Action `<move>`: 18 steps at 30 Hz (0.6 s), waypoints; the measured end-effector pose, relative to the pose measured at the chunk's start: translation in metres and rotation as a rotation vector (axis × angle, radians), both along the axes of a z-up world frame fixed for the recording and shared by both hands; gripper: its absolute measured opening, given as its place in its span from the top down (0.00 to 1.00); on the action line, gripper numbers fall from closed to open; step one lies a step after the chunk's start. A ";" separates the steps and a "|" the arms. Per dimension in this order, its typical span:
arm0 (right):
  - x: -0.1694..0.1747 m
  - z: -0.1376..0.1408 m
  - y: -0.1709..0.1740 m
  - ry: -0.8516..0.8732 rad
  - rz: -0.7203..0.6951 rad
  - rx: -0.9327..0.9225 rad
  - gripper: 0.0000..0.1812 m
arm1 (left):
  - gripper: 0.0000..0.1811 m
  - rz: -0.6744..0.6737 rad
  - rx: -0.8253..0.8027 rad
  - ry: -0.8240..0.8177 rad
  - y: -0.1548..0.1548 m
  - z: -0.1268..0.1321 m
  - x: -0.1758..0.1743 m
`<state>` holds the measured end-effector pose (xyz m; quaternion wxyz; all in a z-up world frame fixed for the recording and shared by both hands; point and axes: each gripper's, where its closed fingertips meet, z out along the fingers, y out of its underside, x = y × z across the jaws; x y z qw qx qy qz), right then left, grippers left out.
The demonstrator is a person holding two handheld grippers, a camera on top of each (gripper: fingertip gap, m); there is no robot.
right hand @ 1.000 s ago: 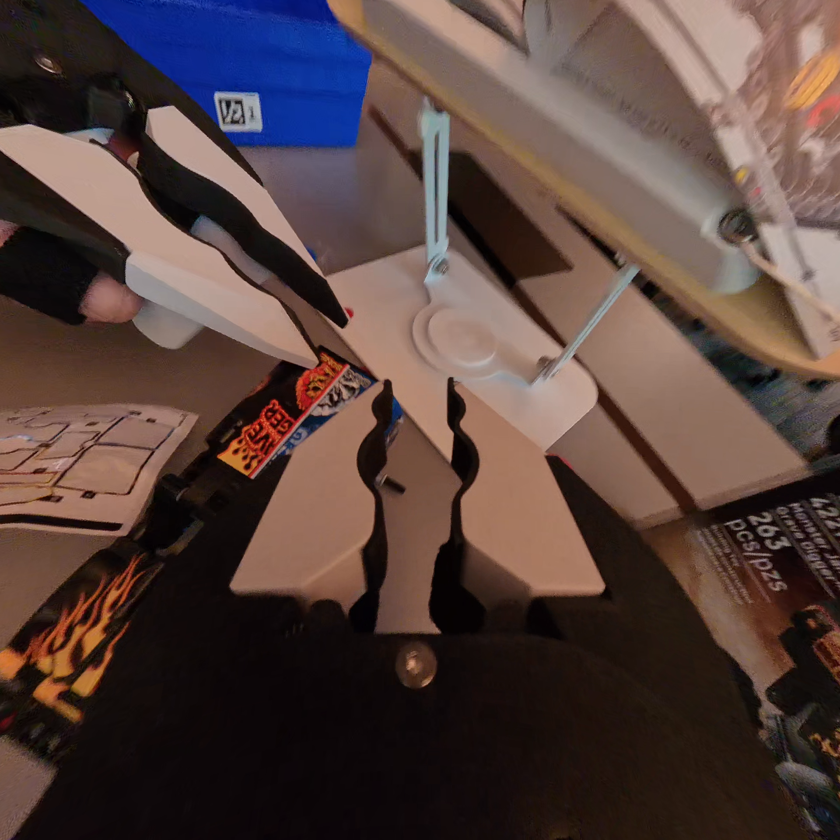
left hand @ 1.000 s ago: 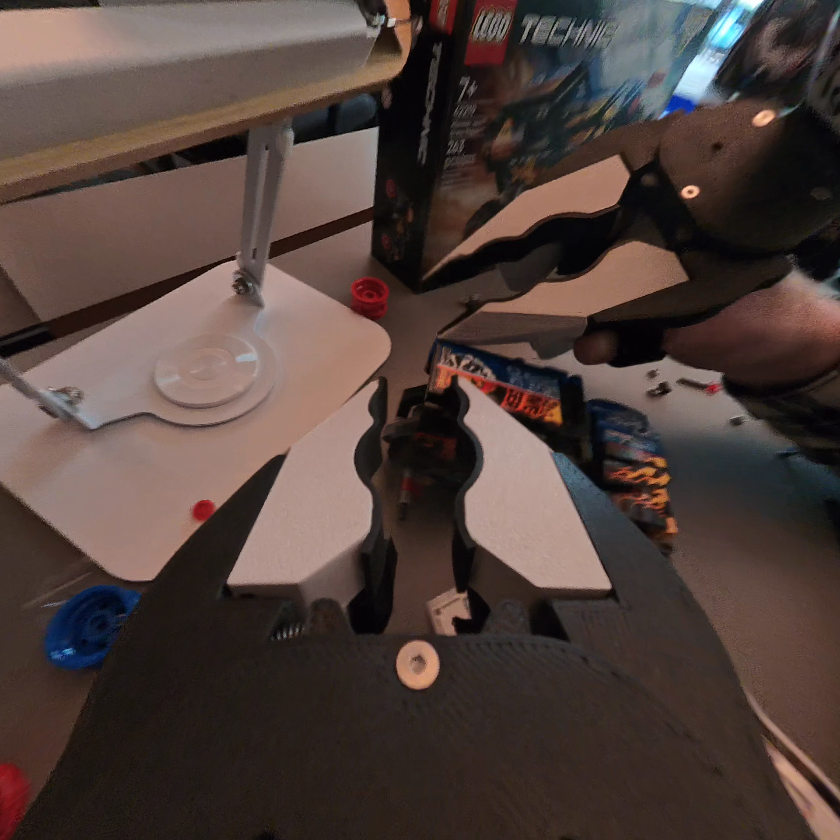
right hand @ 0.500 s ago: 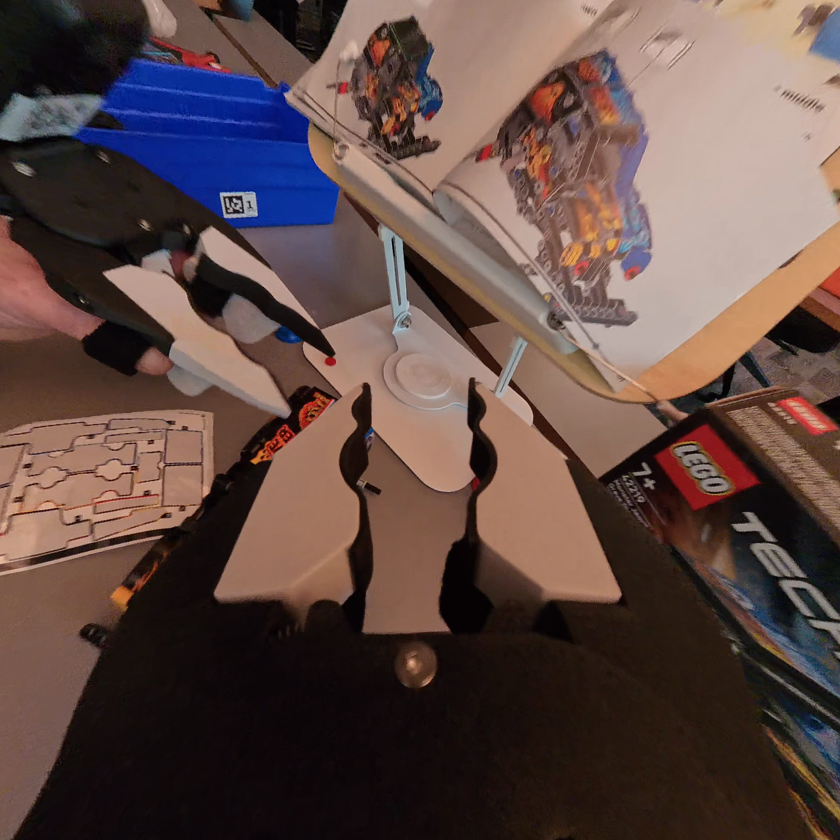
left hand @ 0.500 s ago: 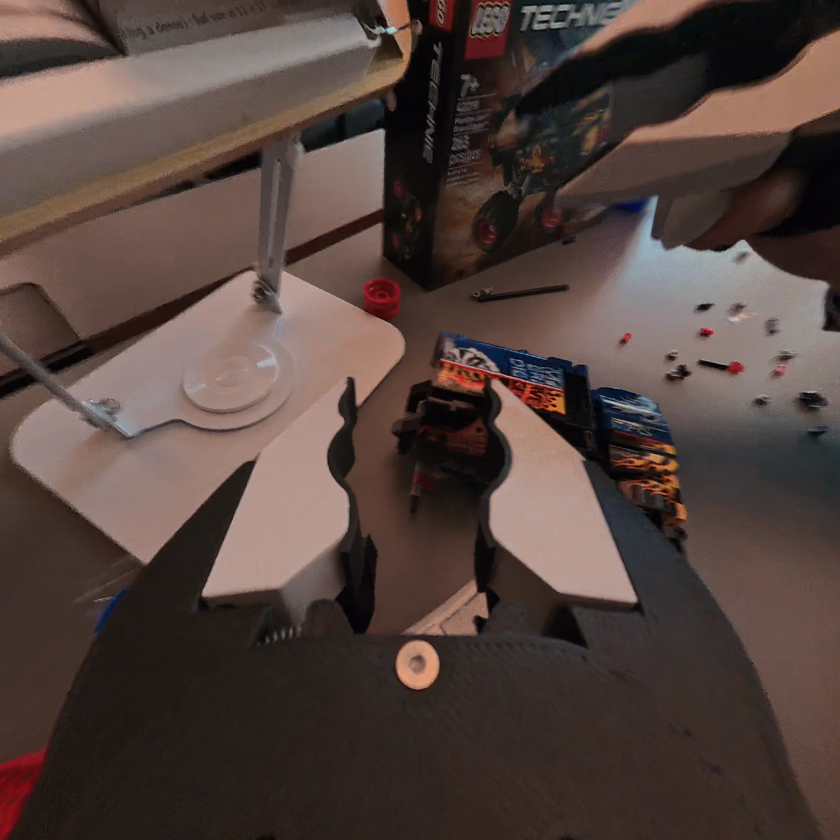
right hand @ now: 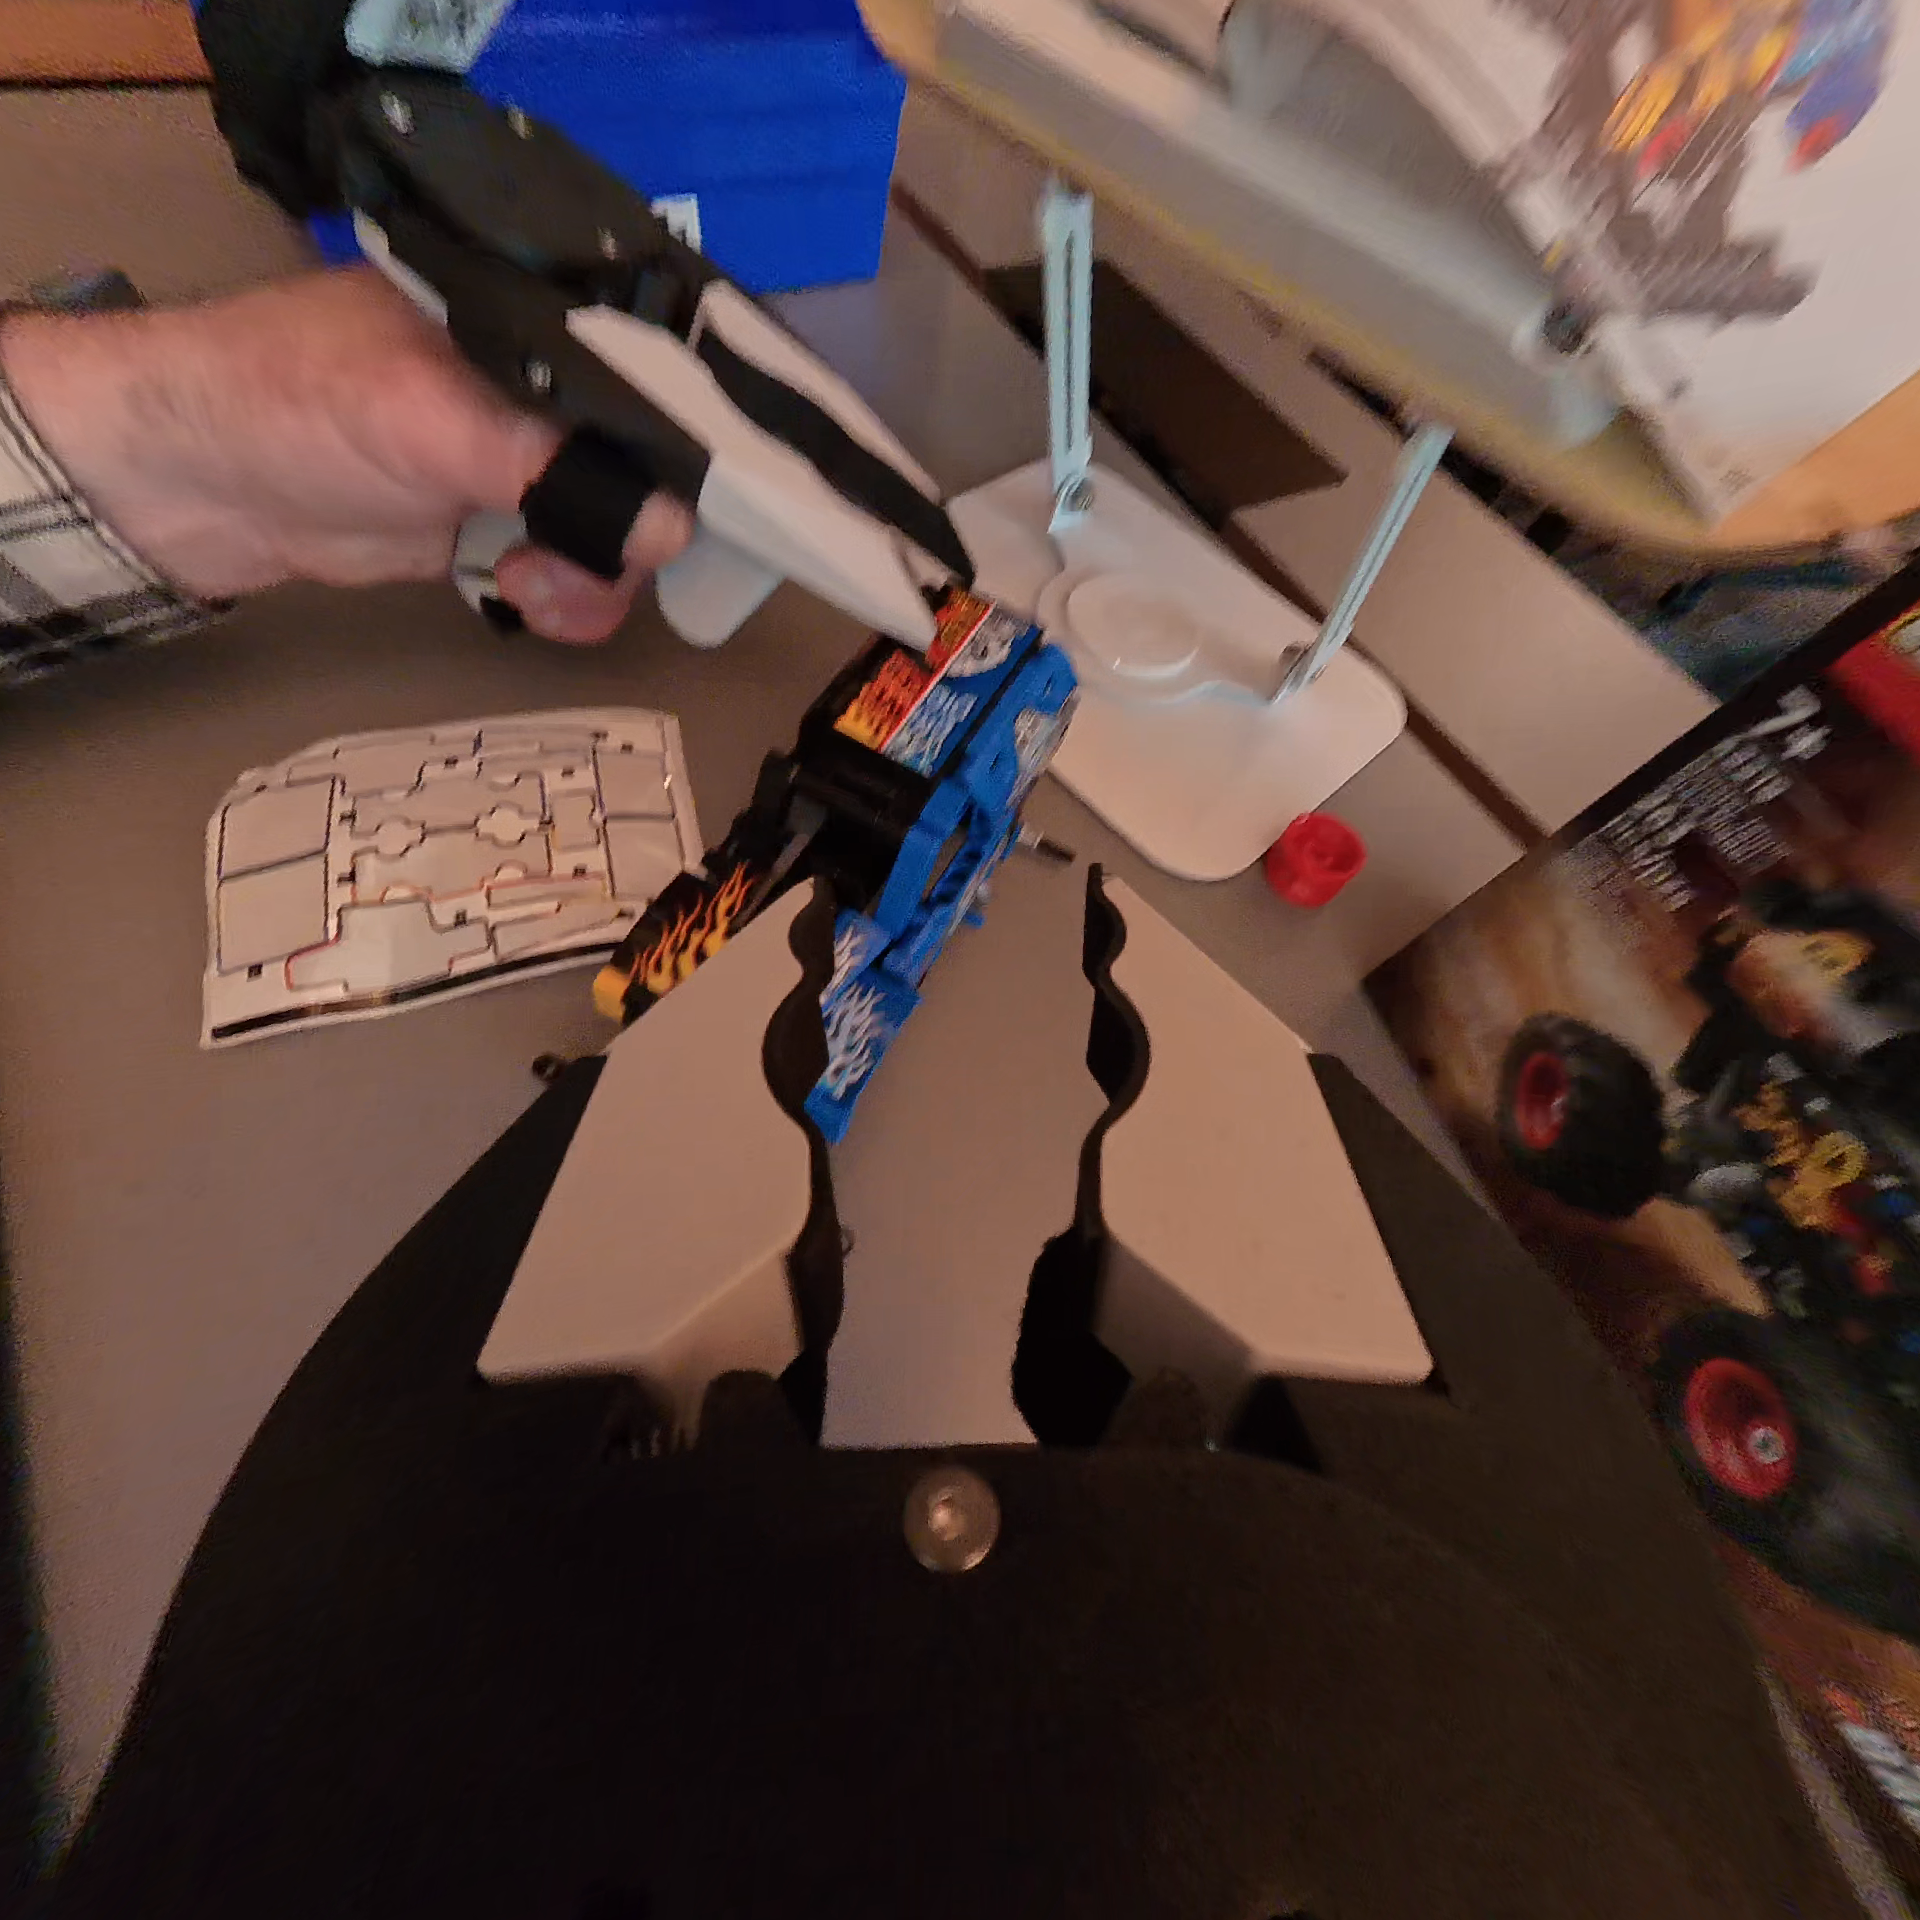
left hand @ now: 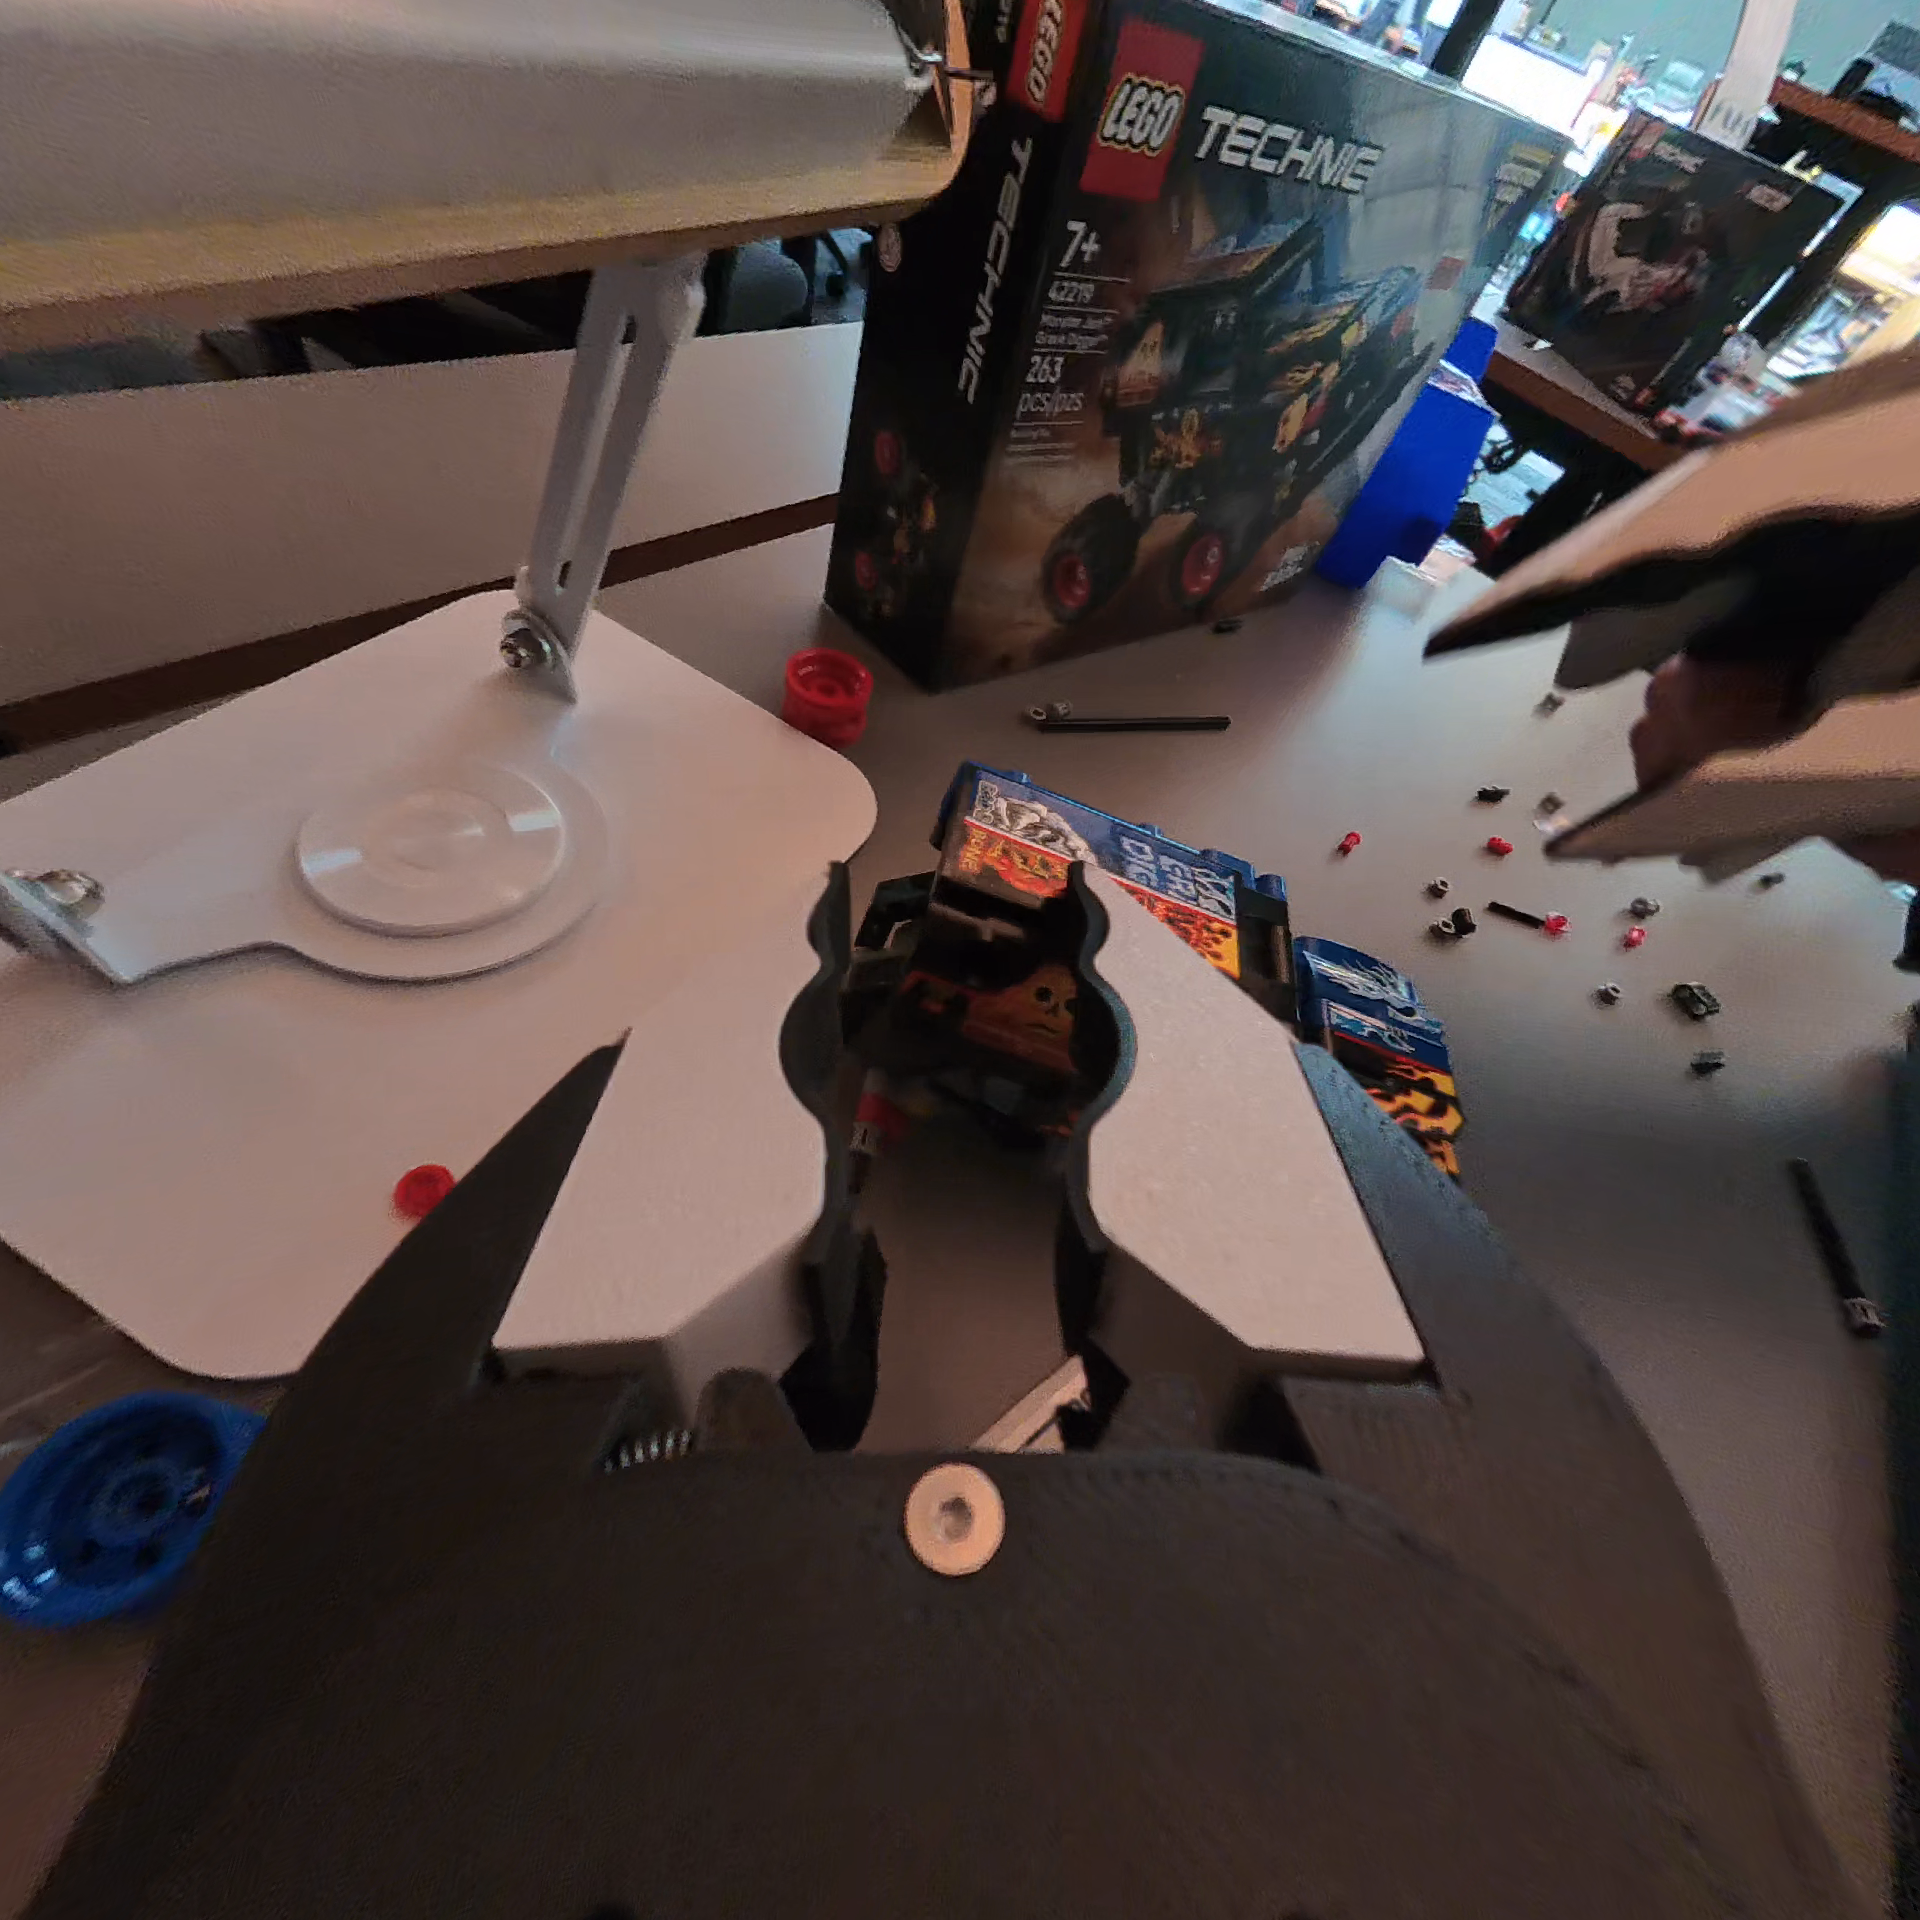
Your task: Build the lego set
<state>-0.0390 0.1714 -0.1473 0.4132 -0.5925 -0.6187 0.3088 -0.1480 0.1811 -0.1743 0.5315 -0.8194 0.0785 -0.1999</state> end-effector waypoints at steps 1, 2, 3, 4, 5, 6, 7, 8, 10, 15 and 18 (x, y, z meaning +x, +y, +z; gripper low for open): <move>0.002 -0.009 -0.003 -0.028 0.004 -0.020 0.72 | 0.77 0.023 0.002 0.018 0.000 0.001 -0.005; 0.005 -0.019 -0.006 -0.062 0.010 -0.042 0.69 | 0.74 0.034 -0.001 0.038 -0.001 0.001 -0.010; 0.007 -0.028 -0.010 -0.088 0.032 -0.066 0.71 | 0.70 0.028 -0.022 0.037 -0.005 0.000 -0.012; 0.008 -0.035 -0.016 -0.101 0.064 -0.095 0.74 | 0.69 0.012 -0.048 0.017 -0.010 0.000 -0.013; 0.008 -0.041 -0.021 -0.109 0.088 -0.130 0.73 | 0.73 -0.012 -0.068 -0.003 -0.015 -0.001 -0.012; 0.008 -0.046 -0.024 -0.120 0.097 -0.160 0.73 | 0.76 -0.005 -0.073 -0.010 -0.018 -0.001 -0.016; 0.008 -0.051 -0.025 -0.132 0.104 -0.180 0.72 | 0.77 -0.008 -0.085 -0.013 -0.021 -0.002 -0.018; 0.007 -0.055 -0.026 -0.141 0.116 -0.196 0.72 | 0.75 -0.040 -0.123 -0.012 -0.027 -0.004 -0.015; 0.007 -0.067 -0.033 -0.182 0.150 -0.234 0.72 | 0.66 -0.102 -0.215 0.009 -0.041 -0.012 -0.006; 0.009 -0.089 -0.042 -0.278 0.197 -0.219 0.71 | 0.58 -0.248 -0.349 0.156 -0.083 -0.035 0.030; 0.009 -0.092 -0.049 -0.293 0.235 -0.198 0.71 | 0.57 -0.238 -0.507 0.443 -0.110 -0.078 0.020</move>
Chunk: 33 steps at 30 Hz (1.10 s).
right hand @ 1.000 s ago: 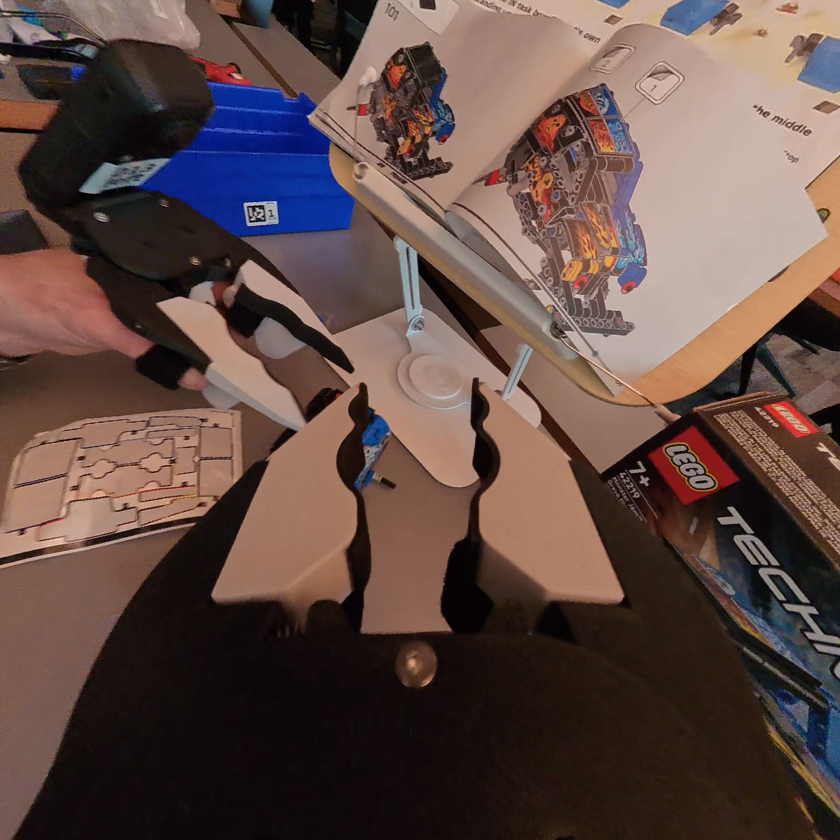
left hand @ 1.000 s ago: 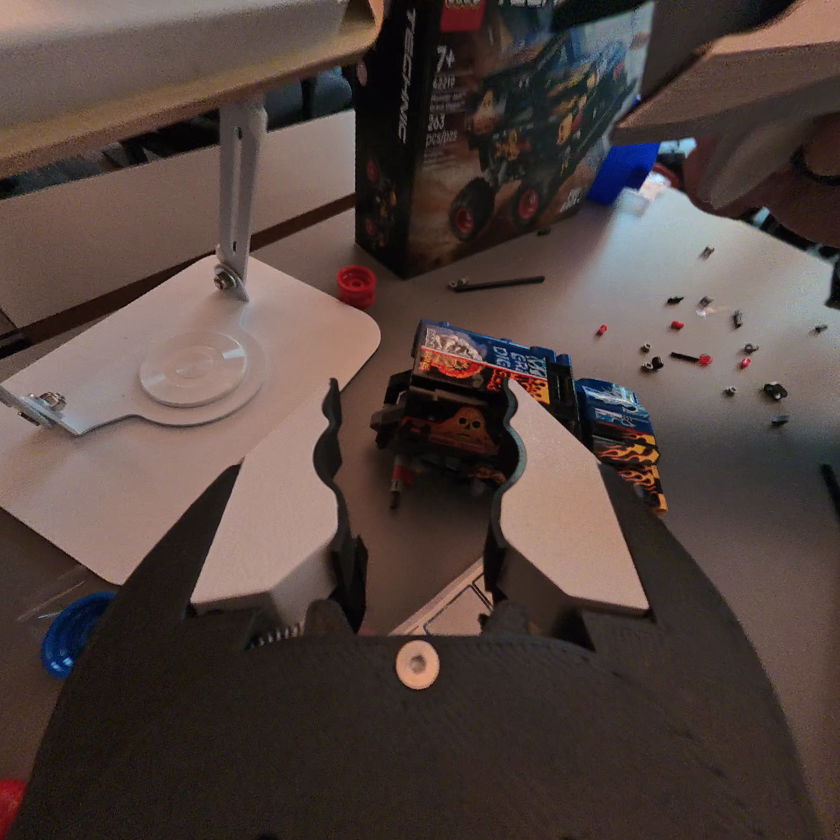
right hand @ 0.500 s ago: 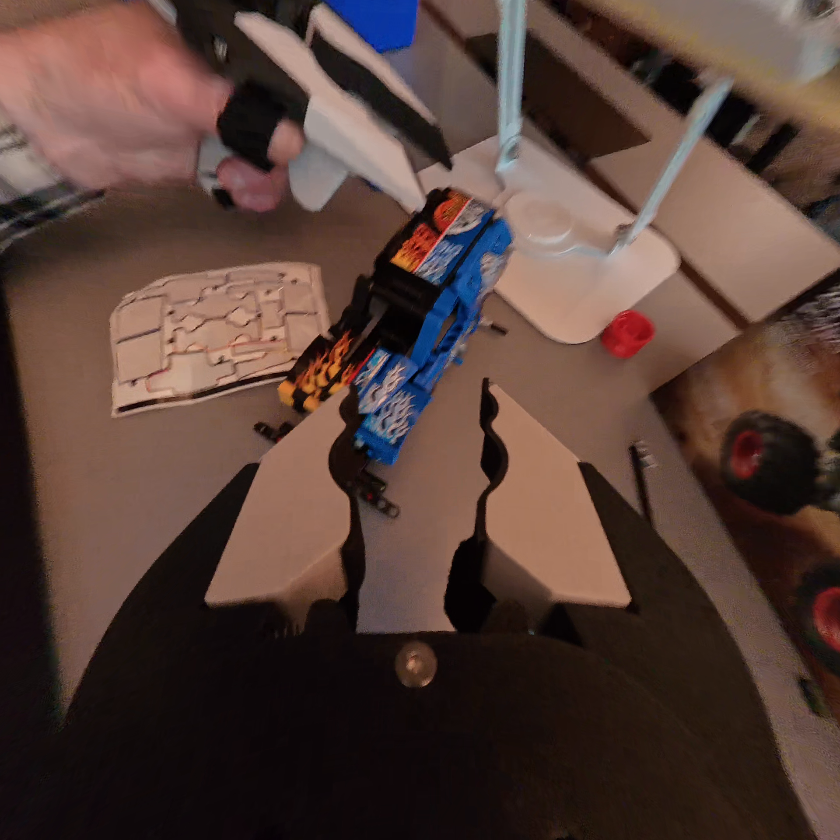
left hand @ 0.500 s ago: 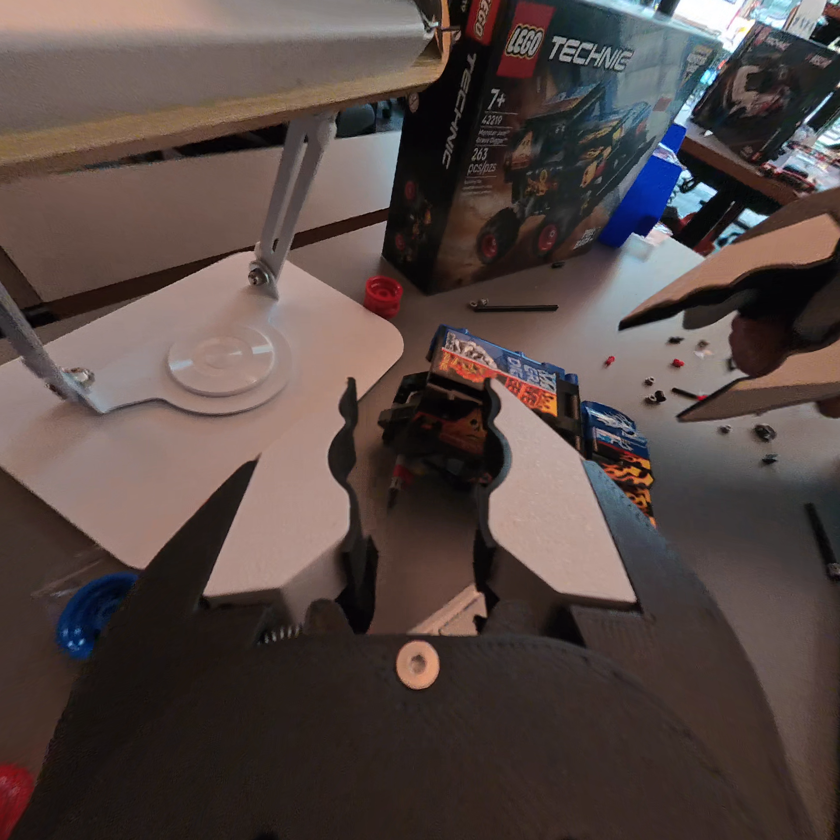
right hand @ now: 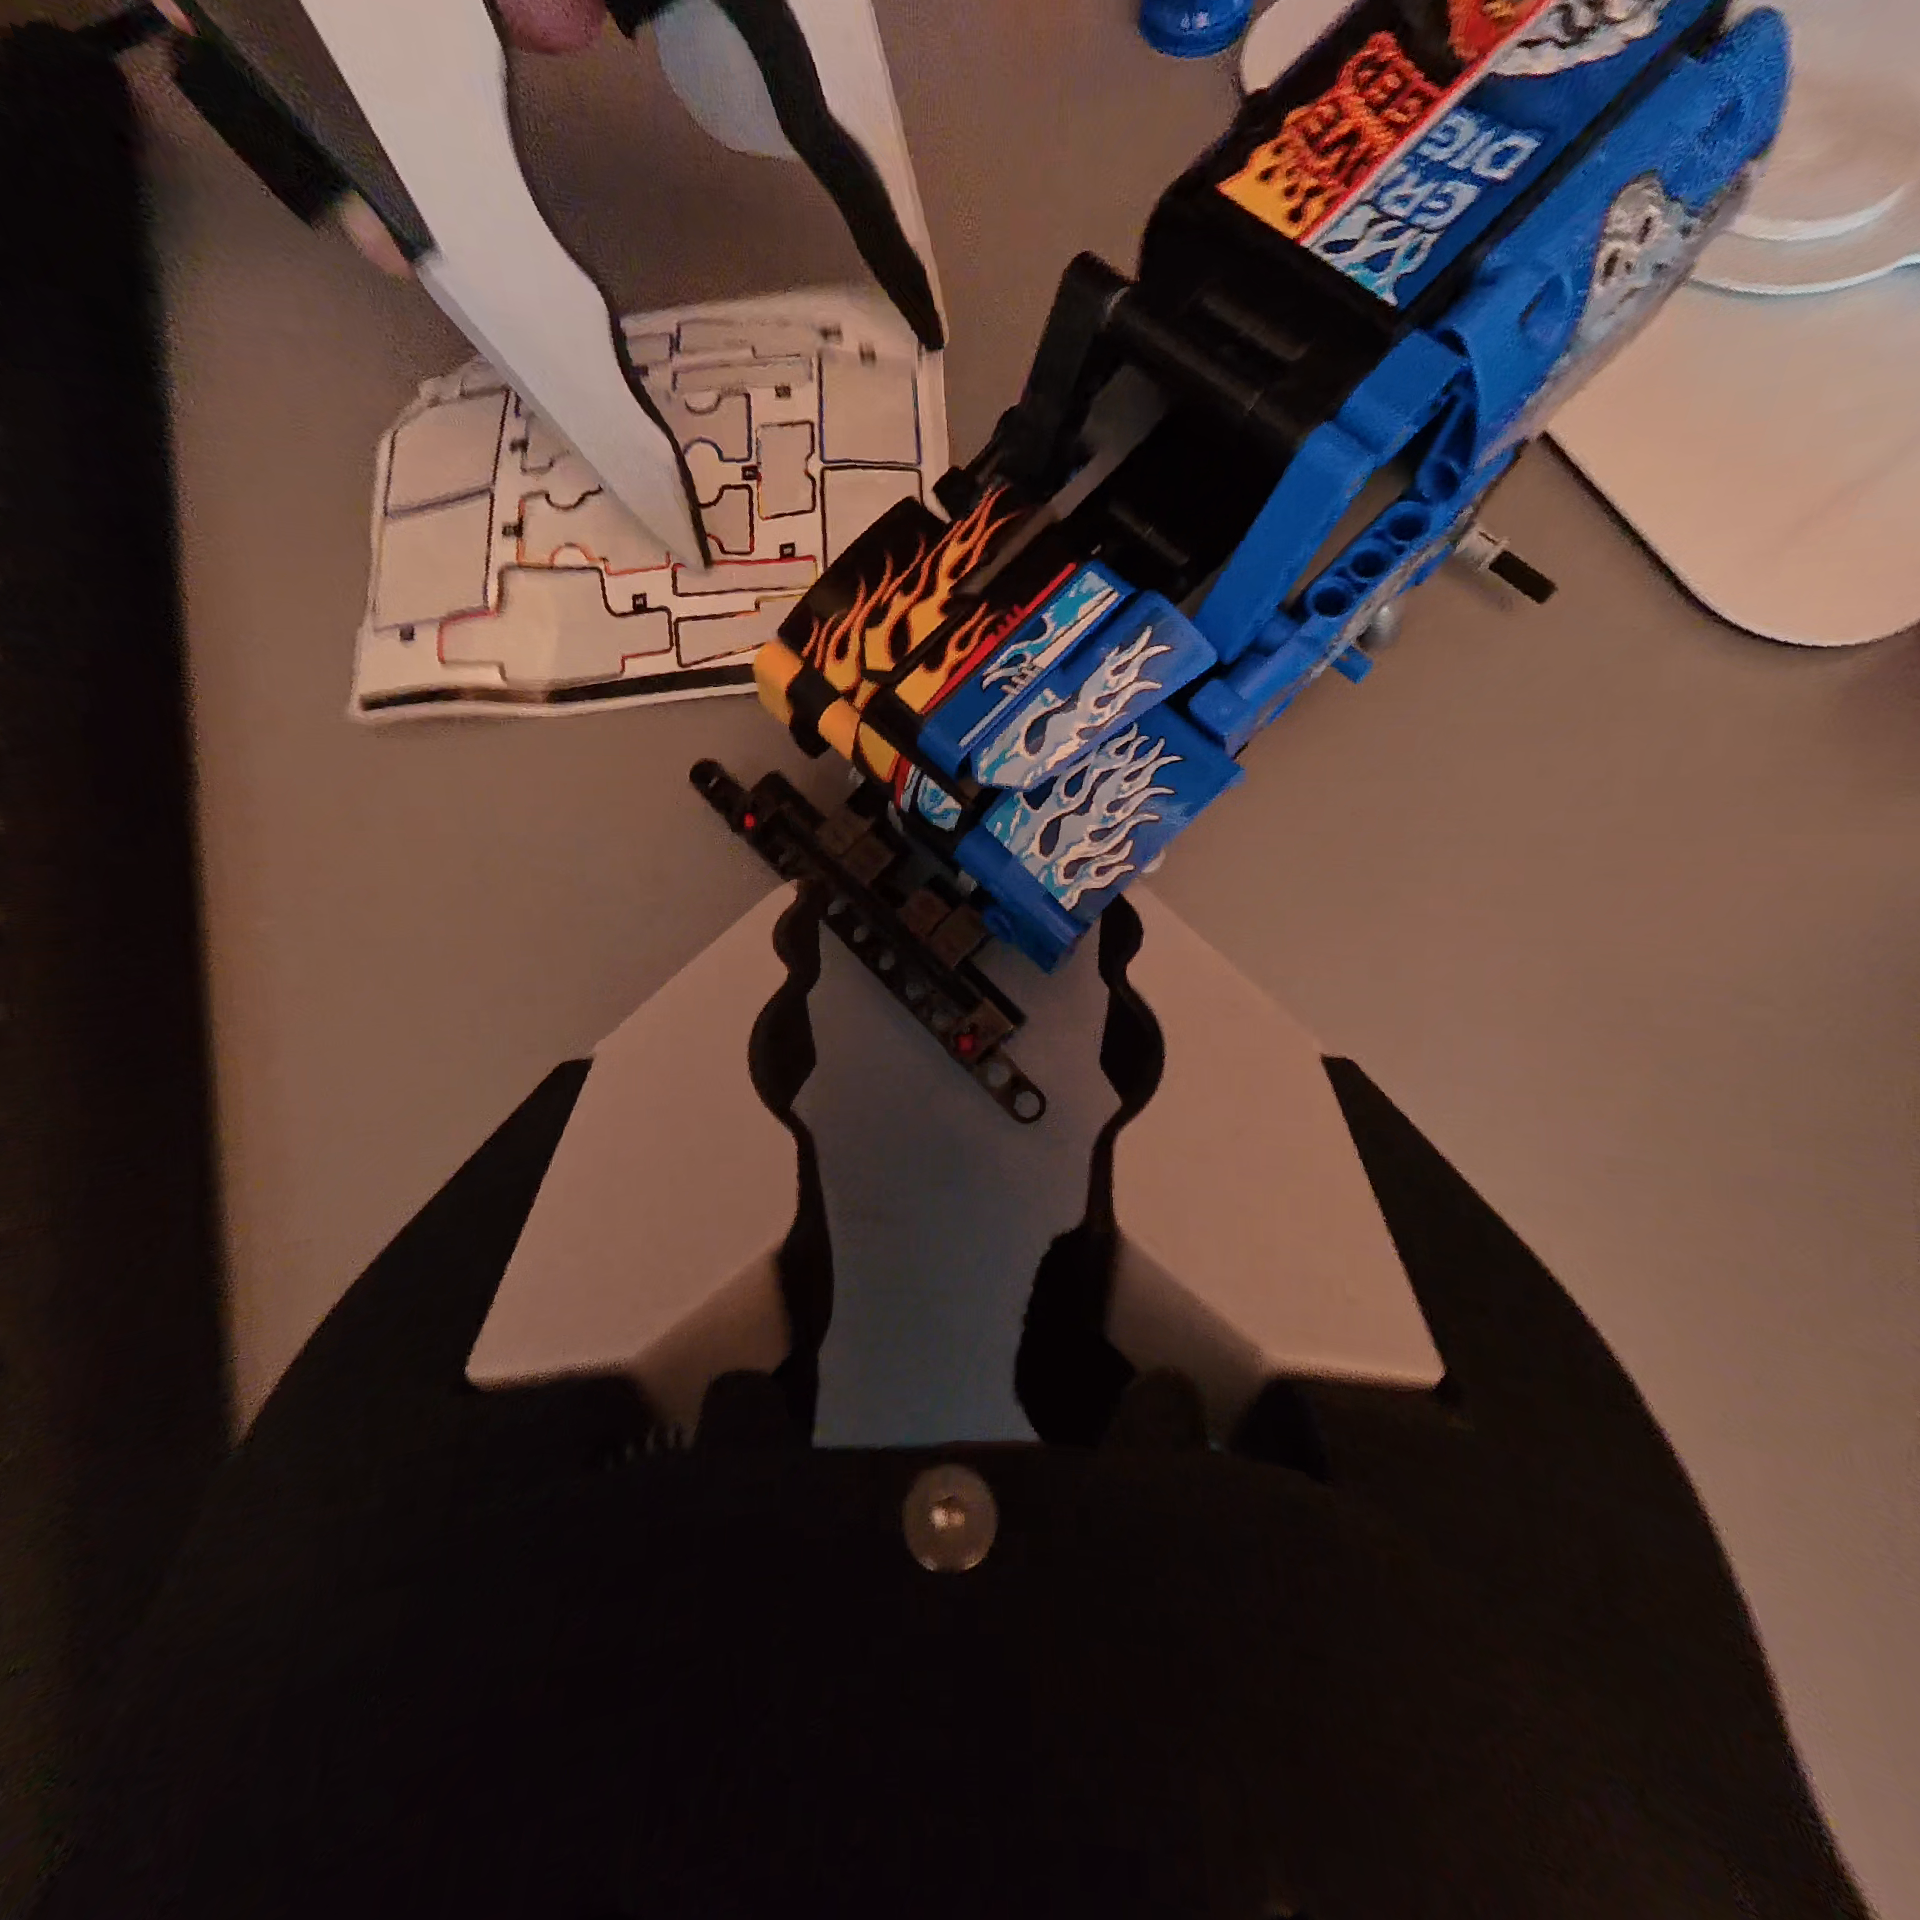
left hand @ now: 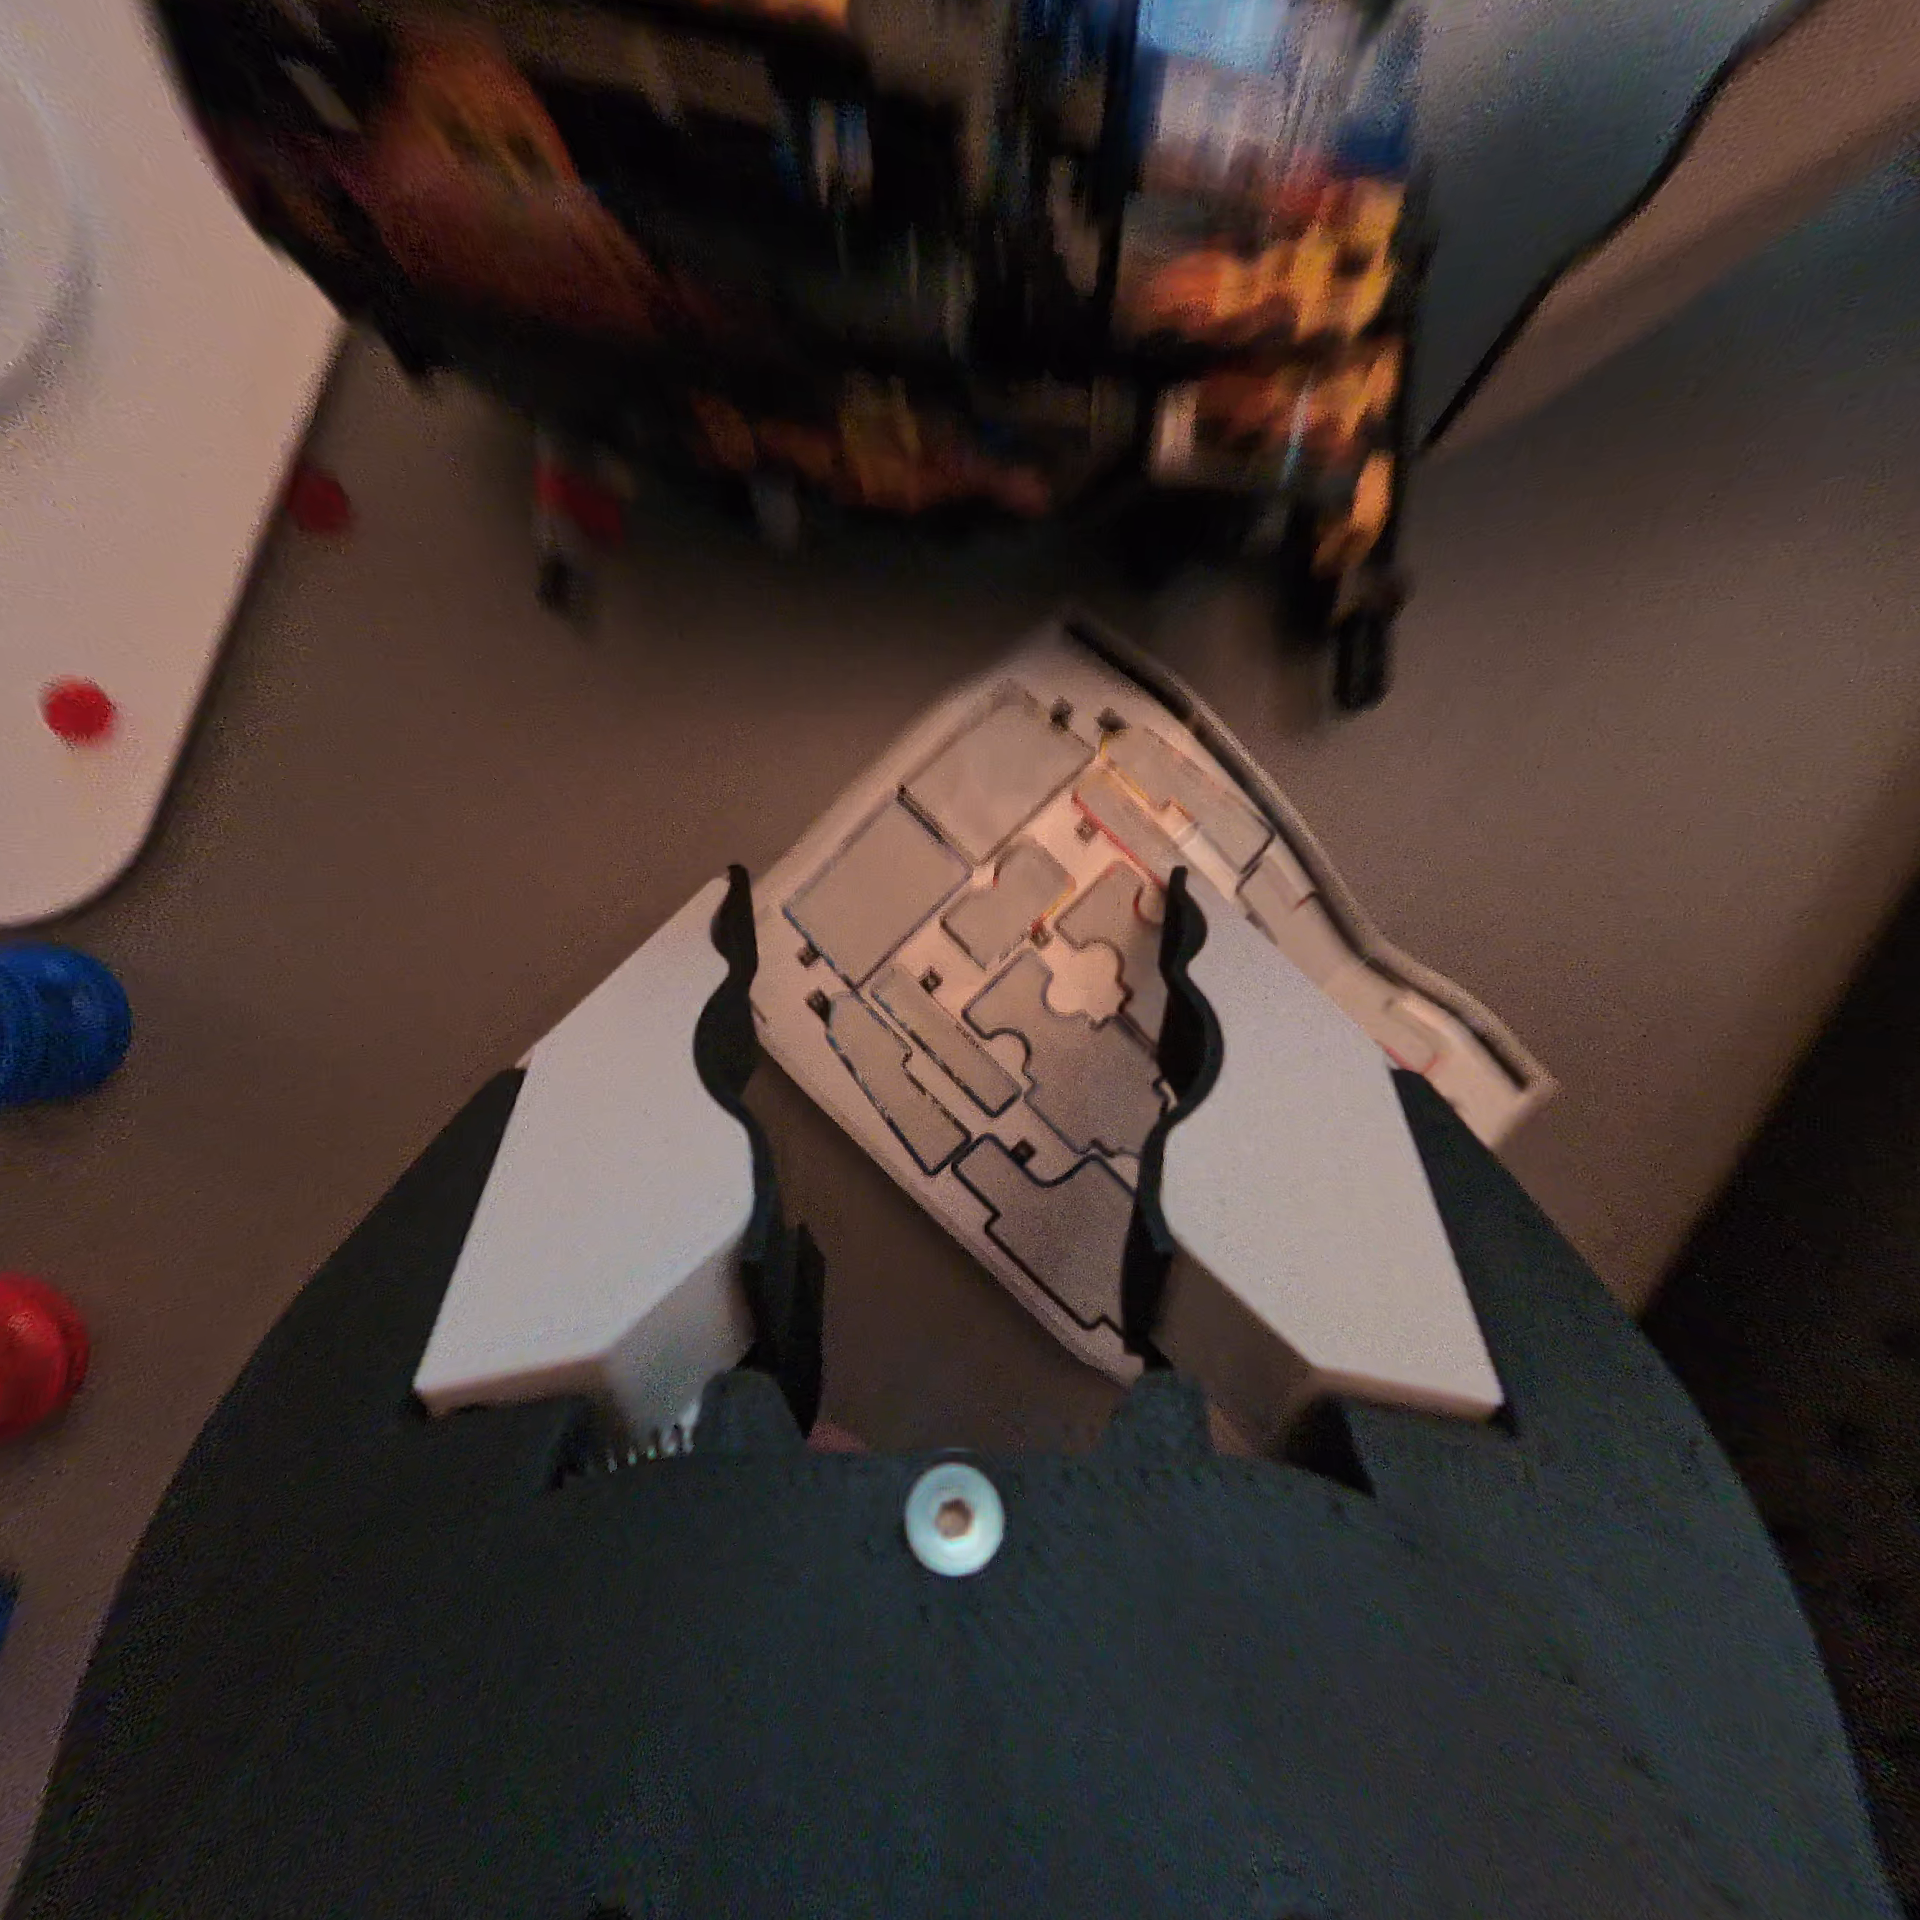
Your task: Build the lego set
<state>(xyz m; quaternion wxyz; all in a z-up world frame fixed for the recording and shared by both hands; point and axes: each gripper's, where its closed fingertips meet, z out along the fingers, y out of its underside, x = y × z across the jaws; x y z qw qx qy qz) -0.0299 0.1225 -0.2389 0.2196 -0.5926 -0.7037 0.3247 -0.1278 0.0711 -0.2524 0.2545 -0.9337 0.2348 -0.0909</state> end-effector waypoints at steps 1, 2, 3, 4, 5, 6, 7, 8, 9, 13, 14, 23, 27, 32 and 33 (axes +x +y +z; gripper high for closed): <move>0.000 0.000 -0.003 -0.004 0.014 0.000 0.72 | 0.56 0.005 -0.032 0.081 -0.007 -0.012 -0.007; 0.001 0.001 -0.006 -0.005 0.028 -0.002 0.72 | 0.55 0.027 0.004 0.098 -0.004 -0.010 -0.010; 0.001 0.001 -0.009 -0.004 0.044 -0.005 0.72 | 0.58 0.044 -0.003 0.100 -0.007 -0.010 -0.012; 0.001 0.001 -0.014 -0.002 0.068 -0.005 0.71 | 0.60 0.052 0.002 0.123 -0.010 -0.008 -0.016; 0.001 0.001 -0.019 0.000 0.099 0.000 0.72 | 0.62 0.065 0.011 0.162 -0.012 -0.006 -0.023; 0.002 0.001 -0.023 0.001 0.124 0.005 0.72 | 0.63 0.094 0.017 0.213 -0.013 -0.005 -0.035; 0.002 0.001 -0.026 0.000 0.138 0.005 0.71 | 0.64 0.111 0.009 0.252 -0.017 -0.003 -0.044; 0.002 0.001 -0.030 0.000 0.156 0.004 0.70 | 0.64 0.127 -0.001 0.280 -0.021 -0.002 -0.053; 0.002 0.000 -0.033 -0.001 0.176 0.005 0.70 | 0.64 0.152 -0.002 0.318 -0.023 -0.001 -0.064; 0.003 0.002 -0.032 0.008 0.179 0.002 0.72 | 0.65 0.251 -0.016 0.438 -0.035 0.003 -0.105; 0.003 0.003 -0.027 0.007 0.155 0.003 0.72 | 0.64 0.269 -0.019 0.461 -0.037 0.005 -0.113; 0.002 0.002 0.002 0.011 0.033 0.080 0.68 | 0.49 0.031 0.370 0.102 0.045 0.079 -0.027; -0.001 0.007 -0.003 0.045 0.050 0.063 0.68 | 0.43 -0.121 0.391 -0.049 0.073 0.082 0.011; -0.004 0.010 -0.005 0.071 0.065 0.070 0.68 | 0.43 -0.157 0.273 -0.126 0.087 0.057 0.020; -0.004 0.009 -0.004 0.071 0.064 0.071 0.68 | 0.45 -0.165 0.294 -0.098 0.088 0.061 0.018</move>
